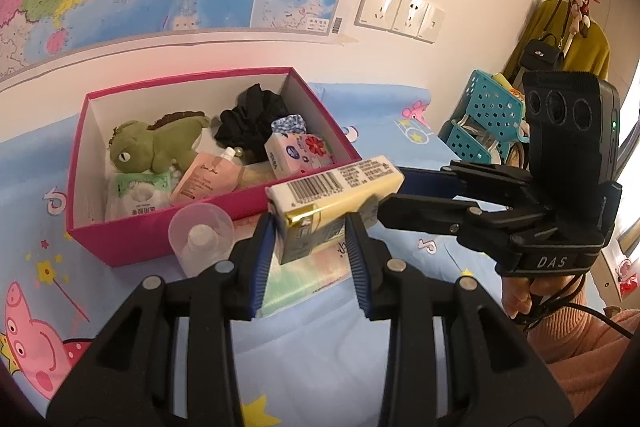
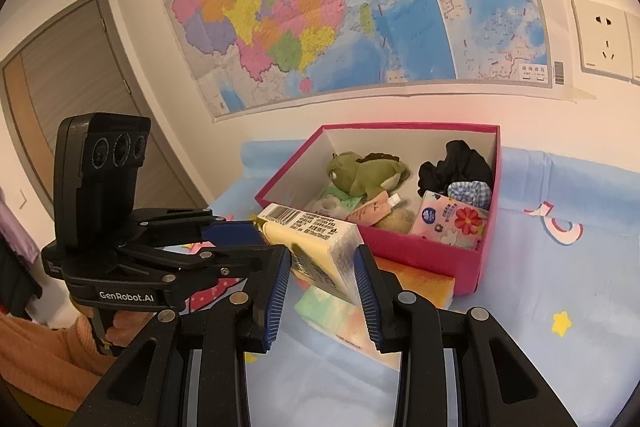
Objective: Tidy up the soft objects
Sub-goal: 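Lift the soap box and carry it over the pink box, then lower the soap box into the pink box and open the right gripper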
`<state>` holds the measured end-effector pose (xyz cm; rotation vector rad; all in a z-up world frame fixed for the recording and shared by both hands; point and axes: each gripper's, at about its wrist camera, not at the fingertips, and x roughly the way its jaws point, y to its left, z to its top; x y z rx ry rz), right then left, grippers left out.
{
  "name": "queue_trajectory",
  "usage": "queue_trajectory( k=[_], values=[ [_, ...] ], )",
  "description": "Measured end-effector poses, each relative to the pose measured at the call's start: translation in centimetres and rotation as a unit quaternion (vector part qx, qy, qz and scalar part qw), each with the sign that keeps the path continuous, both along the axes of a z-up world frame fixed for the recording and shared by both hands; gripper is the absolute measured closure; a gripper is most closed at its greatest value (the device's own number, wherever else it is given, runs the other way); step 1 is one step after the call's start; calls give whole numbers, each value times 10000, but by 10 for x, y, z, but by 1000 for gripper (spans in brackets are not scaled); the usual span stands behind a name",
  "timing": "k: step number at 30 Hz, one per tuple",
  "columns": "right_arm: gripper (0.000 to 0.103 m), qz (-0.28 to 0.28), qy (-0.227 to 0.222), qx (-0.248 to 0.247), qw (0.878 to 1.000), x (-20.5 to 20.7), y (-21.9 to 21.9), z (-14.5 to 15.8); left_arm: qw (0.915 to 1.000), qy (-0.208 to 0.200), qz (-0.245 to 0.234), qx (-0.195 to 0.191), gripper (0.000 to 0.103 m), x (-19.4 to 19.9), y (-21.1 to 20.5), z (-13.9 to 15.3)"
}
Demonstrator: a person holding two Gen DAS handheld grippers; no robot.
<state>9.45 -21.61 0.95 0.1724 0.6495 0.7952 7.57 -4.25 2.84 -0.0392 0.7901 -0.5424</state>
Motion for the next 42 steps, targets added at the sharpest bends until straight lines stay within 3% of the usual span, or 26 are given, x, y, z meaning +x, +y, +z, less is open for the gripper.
queue_trajectory(
  k=[42],
  values=[
    [68,-10,-76,32,10000,30,15,12,9998,42,168,-136,66,34,16,5]
  ],
)
